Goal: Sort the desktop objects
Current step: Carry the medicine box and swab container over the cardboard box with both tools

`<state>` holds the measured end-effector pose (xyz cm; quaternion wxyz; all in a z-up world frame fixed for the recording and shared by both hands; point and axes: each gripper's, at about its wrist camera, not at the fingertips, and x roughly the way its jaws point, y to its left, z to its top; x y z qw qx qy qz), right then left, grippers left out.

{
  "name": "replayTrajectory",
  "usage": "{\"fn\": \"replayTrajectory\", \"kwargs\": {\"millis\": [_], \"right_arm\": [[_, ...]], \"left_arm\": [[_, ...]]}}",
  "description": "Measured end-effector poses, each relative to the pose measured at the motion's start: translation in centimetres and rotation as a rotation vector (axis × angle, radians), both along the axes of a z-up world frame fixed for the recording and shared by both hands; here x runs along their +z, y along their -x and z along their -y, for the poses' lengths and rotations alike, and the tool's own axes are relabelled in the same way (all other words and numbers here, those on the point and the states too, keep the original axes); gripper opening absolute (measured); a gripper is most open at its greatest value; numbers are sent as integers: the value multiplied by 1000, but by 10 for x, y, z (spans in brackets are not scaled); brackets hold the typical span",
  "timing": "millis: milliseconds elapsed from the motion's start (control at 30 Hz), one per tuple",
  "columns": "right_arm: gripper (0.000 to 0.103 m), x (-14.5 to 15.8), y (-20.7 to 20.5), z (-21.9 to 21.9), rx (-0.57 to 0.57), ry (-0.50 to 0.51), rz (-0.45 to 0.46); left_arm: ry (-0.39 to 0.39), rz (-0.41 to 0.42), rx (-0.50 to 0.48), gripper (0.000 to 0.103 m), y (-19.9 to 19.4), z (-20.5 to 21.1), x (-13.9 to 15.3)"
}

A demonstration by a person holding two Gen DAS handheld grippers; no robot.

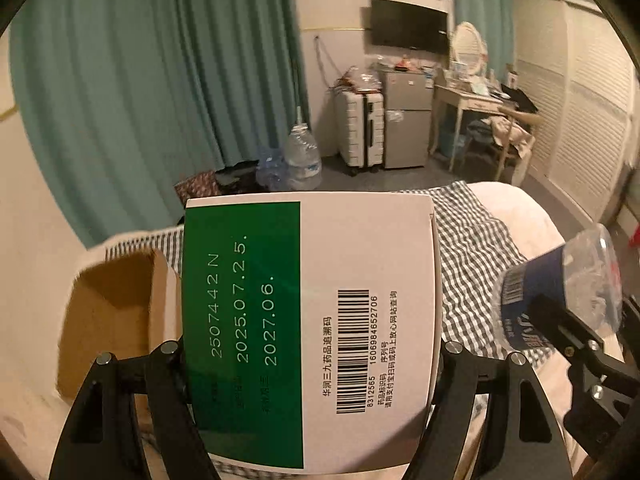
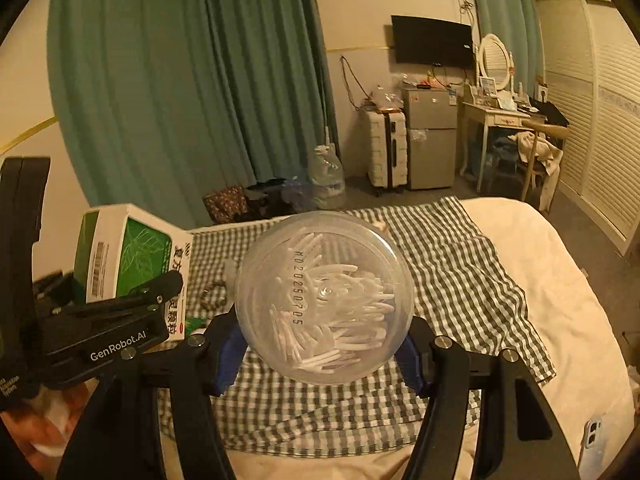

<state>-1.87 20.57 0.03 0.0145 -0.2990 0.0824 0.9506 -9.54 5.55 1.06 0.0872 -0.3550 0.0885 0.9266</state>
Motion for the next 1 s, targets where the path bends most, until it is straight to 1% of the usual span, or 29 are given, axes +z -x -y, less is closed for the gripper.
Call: {"fn": "replayTrajectory", "kwargs": {"millis": [67,200,300,400,500,567,667,833,1000], "right_arm": [[63,13,0,9,18,0,-4],[63,32,-2,26,56,-4,-26],[63,42,-1,44,89,-8,-38],[63,47,2,65,118,-21,-44],[63,50,9,86,163,-19,-28],[63,50,11,100,187,-16,-23],[63,50,17,124,224,-29,-13],[63,49,23,165,275,-61,-2],[63,45,35,203,327,-80,20]], "left_arm": [[-9,8,-10,79,0,11,15],[17,8,-10,79,1,31,34],[9,23,1,79,0,51,42],[-8,48,6,79,-2,70,47],[2,21,32,79,-3,94,52],[-9,10,54,79,-7,111,51],[-55,26,90,79,-4,139,46],[-68,42,138,79,-2,177,31],[-110,71,193,79,0,225,17]]}}
